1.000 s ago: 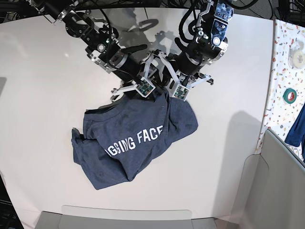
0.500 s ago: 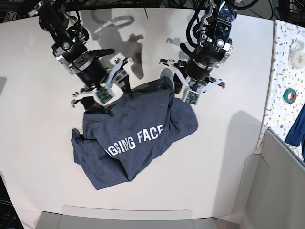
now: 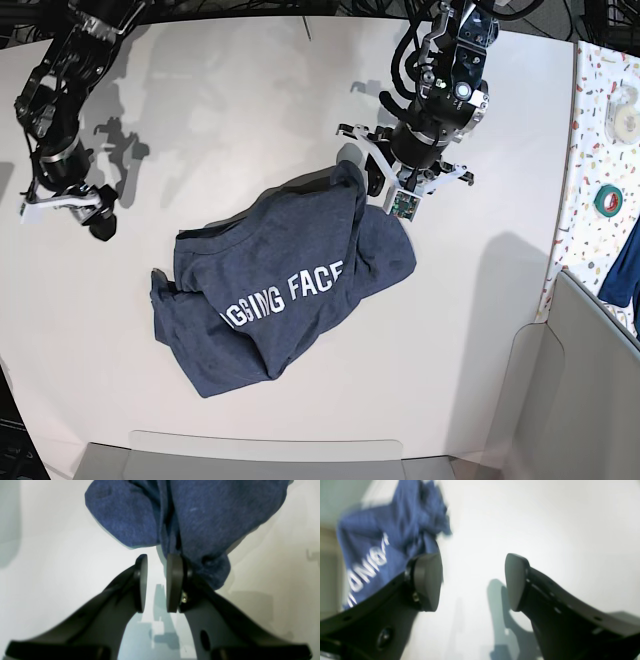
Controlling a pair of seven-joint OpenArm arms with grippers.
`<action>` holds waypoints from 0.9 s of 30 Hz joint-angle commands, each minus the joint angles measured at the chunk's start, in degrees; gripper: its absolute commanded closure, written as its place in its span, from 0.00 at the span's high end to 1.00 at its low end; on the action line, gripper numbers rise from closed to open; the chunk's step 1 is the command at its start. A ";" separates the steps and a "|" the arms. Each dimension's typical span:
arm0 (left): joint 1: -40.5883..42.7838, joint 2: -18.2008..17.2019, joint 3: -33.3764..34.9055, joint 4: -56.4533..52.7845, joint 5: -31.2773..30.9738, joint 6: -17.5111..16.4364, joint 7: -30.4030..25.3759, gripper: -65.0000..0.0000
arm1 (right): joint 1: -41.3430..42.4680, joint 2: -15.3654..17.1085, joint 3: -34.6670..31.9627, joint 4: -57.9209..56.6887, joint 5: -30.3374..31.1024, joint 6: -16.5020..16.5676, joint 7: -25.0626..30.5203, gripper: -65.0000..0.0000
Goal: Layout the t-shirt on the table in an organized manner, then fold the t-shirt properly
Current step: 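Release with the right gripper and regrasp the shirt hem corner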
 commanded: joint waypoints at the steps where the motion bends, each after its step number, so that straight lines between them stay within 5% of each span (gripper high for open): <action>1: -0.44 0.04 0.18 0.97 0.07 -0.04 -0.98 0.21 | 1.54 0.29 -0.11 0.76 1.72 0.67 0.55 0.61; 16: -0.35 0.04 -0.08 0.97 0.07 -0.04 -0.89 0.21 | 12.45 -4.45 -3.19 -17.27 1.89 0.67 0.46 0.61; 27: -0.35 0.04 -0.08 0.88 0.07 -0.04 -0.89 0.21 | 18.51 -4.36 -3.19 -29.93 1.72 0.75 0.64 0.61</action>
